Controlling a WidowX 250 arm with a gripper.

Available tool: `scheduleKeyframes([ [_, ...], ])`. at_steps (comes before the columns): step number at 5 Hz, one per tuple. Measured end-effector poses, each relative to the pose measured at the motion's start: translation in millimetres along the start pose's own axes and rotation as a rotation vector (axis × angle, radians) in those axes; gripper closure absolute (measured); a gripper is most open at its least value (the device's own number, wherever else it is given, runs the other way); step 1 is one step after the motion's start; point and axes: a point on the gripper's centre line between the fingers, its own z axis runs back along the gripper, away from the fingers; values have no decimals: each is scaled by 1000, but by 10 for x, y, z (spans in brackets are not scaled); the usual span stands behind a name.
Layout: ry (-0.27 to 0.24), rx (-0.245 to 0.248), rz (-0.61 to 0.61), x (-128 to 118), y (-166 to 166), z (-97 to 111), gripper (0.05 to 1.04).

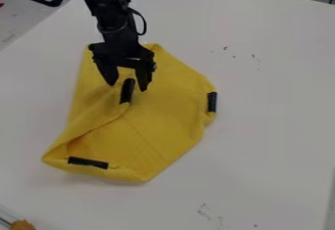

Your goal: Unfold the cloth from right to left

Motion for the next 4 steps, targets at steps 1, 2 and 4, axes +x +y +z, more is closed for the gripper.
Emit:
scheduleKeyframes([
  [1,-6,-19,-5,91,75,-100,83],
  [2,-22,-35,3,94,66,-107,133],
  [4,-4,-24,3,44,107,-110,713],
])
